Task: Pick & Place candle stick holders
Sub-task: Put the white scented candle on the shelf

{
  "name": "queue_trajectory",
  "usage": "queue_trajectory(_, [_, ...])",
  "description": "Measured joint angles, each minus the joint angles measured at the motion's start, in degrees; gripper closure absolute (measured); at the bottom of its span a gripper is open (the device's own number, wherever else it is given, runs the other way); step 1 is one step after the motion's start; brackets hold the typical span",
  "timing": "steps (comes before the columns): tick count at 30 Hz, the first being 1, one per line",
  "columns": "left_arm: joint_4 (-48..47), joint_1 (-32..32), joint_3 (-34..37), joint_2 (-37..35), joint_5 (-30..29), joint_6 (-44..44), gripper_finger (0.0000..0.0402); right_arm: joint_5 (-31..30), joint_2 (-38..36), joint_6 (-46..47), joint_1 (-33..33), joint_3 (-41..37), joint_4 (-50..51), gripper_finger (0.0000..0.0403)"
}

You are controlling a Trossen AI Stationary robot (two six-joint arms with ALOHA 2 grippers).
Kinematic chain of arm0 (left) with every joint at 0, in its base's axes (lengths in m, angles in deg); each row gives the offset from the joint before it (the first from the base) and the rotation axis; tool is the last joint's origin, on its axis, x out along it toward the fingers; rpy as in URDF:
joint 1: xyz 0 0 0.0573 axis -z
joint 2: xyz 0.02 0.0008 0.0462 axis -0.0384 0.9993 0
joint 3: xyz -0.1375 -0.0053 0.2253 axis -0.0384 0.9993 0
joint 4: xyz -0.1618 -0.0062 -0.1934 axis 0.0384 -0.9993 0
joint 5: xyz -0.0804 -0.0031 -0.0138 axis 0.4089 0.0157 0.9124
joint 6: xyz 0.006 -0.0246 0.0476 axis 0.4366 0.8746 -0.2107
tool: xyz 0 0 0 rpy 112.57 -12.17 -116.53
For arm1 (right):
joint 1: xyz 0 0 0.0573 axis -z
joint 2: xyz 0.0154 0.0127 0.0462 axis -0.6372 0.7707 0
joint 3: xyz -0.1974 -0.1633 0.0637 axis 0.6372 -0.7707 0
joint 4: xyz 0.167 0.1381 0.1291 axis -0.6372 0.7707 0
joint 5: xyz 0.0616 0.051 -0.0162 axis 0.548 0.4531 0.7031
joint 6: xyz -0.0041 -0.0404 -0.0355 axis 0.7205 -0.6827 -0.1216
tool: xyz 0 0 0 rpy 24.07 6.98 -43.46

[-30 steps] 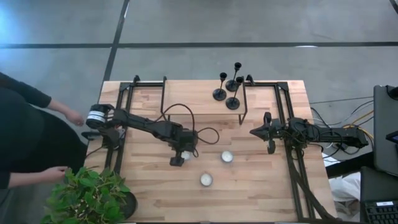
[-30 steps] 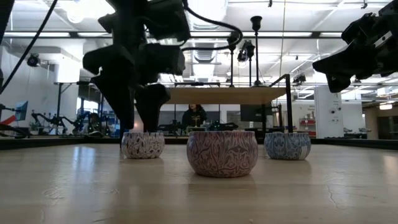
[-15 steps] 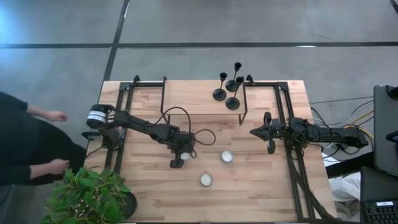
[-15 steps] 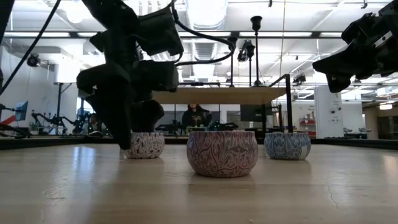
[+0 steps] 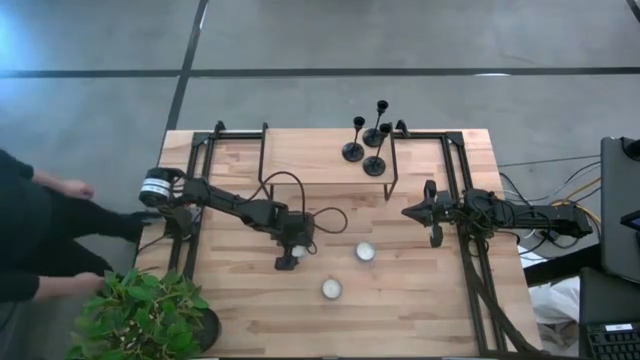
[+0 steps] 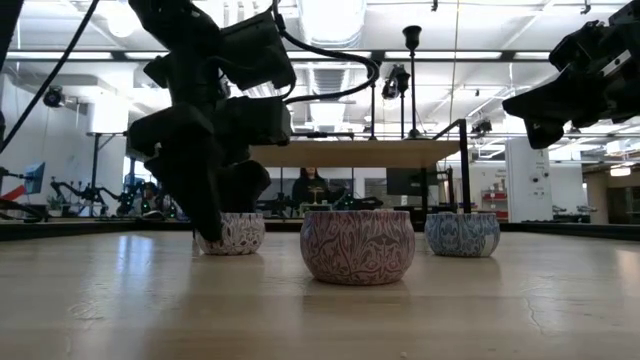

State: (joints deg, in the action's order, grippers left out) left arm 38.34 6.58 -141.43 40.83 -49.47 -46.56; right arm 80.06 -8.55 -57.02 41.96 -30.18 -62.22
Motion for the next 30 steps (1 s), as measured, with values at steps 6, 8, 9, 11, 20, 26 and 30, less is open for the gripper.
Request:
queue_trajectory(6, [1.27,0.02,0.5,-0.02,-1.11,0.33,0.0007,0.0,0.0,0.0,0.0,0.0,0.0,0.0394])
queue_trajectory(8, [1.54,0.02,0.5,-0.02,-2.55,0.15,0.0007,0.0,0.0,0.0,0.02,0.0,0.0,0.0394])
queue_trajectory(9, [1.53,0.0,0.52,-0.02,-3.23,-0.49,0.0007,-0.02,0.0,0.0,0.0,0.0,0.0,0.0394])
queue_trajectory(11, [1.53,-0.02,0.54,0.0,-4.99,-2.02,0.0007,0.0,0.0,0.0,0.0,0.0,0.0,0.0394])
queue_trajectory(20, [2.31,0.0,1.6,-0.01,-7.16,-5.8,0.0007,0.0,0.0,0.0,0.0,0.0,0.0,0.0394])
queue_trajectory(26, [3.49,0.0,2.19,-0.09,-7.36,-5.89,0.0015,0.0,0.0,0.0,0.0,0.0,0.0,0.0394])
queue_trajectory(30, [4.44,0.02,2.24,-0.07,-7.6,-5.92,0.0032,-0.02,0.0,0.0,0.0,0.0,0.0,0.0394])
